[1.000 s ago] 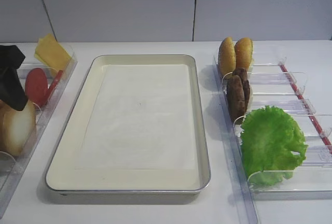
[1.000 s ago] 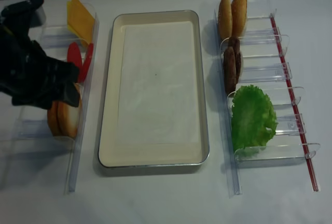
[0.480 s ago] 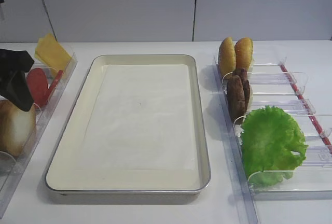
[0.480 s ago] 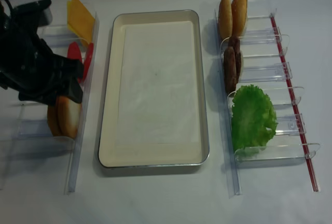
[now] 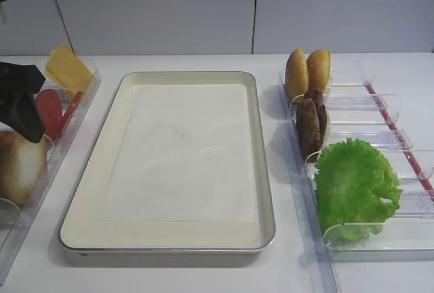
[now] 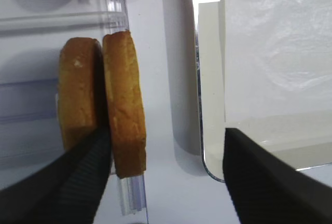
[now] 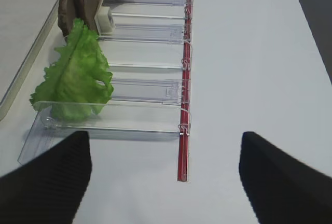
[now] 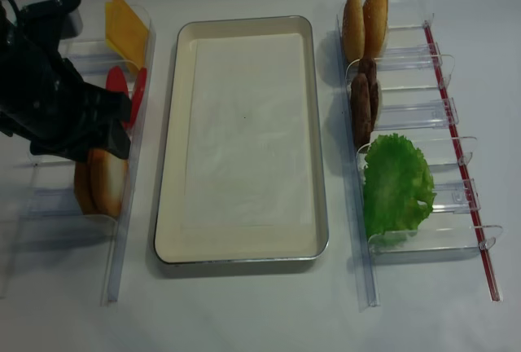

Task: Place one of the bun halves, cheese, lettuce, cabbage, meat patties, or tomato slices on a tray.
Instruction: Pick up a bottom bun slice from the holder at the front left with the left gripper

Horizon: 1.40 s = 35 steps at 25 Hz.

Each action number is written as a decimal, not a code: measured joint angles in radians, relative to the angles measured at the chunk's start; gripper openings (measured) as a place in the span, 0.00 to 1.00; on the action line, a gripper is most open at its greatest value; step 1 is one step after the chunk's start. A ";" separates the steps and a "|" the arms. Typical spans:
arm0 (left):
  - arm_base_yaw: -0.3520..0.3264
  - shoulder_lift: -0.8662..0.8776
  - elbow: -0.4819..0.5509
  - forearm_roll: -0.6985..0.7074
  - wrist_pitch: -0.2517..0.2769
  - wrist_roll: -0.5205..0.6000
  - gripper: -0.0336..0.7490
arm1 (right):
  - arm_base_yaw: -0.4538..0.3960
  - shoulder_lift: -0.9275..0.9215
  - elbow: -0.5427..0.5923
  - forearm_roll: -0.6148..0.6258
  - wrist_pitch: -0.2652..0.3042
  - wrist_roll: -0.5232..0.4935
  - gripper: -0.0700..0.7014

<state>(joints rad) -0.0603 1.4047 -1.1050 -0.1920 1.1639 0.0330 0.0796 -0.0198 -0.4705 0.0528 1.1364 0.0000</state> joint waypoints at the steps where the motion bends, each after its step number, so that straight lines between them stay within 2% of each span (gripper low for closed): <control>1: 0.000 0.000 0.000 0.000 0.000 0.000 0.60 | 0.000 0.000 0.000 0.000 0.000 0.000 0.84; 19: 0.000 0.000 0.000 0.024 -0.005 0.011 0.60 | 0.000 0.000 0.000 0.000 0.000 0.000 0.84; 27: 0.000 0.052 -0.014 0.024 -0.001 0.028 0.60 | 0.000 0.000 0.000 0.000 0.000 0.000 0.84; 35: 0.000 0.059 -0.025 0.024 0.027 0.028 0.59 | 0.000 0.000 0.000 0.000 0.000 0.000 0.84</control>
<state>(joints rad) -0.0603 1.4640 -1.1297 -0.1680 1.1909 0.0608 0.0796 -0.0198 -0.4705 0.0528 1.1364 0.0000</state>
